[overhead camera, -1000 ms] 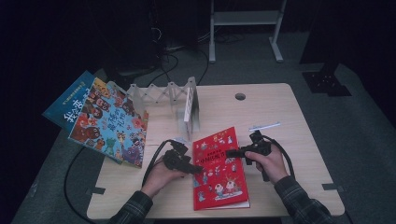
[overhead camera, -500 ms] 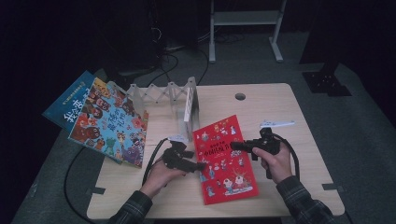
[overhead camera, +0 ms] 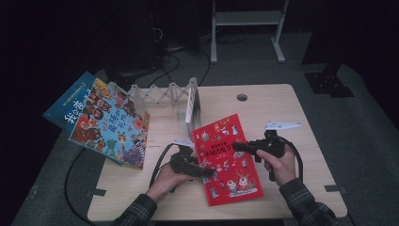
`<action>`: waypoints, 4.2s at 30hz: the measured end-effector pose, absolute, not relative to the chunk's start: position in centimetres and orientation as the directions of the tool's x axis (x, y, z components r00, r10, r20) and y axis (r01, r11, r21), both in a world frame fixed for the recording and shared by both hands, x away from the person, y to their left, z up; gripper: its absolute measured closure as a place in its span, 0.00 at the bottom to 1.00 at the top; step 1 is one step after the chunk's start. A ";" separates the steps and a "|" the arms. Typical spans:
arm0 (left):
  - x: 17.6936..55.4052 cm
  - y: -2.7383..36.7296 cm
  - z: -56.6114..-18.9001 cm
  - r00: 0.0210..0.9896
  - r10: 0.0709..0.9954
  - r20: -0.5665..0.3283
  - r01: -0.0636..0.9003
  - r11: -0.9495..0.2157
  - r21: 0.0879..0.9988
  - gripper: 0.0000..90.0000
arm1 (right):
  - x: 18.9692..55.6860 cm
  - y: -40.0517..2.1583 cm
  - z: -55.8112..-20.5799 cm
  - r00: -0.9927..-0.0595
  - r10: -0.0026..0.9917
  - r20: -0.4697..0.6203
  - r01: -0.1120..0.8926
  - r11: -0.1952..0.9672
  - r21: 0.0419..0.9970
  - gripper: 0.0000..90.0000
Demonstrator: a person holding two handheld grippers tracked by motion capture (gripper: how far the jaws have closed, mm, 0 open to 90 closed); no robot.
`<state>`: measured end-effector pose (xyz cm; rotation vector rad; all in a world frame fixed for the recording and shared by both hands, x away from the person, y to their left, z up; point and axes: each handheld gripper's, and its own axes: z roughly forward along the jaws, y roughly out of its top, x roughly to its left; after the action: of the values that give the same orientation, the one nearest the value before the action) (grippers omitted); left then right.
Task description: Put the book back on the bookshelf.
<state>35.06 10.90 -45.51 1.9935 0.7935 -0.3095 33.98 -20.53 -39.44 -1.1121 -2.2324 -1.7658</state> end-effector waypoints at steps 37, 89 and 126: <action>34.1 13.0 -40.9 0.881 0.337 -0.332 0.421 -0.241 0.874 0.80 | 33.6 -22.2 -39.3 -0.816 0.489 0.309 0.419 0.132 0.898 0.69; 33.7 12.8 -39.6 0.881 0.367 -0.298 0.375 -0.161 0.913 0.88 | 33.5 -23.0 -39.1 -0.787 0.597 0.156 0.355 0.231 0.906 0.42; 32.7 17.4 -36.1 0.828 0.500 -0.253 0.328 -0.067 0.942 0.88 | 38.2 -30.1 -47.9 -0.335 0.942 0.012 0.691 0.237 0.683 0.18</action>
<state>32.70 17.45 -36.07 1.6708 0.6544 0.1596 38.18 -30.10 -47.92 -1.9580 -2.7594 -1.1022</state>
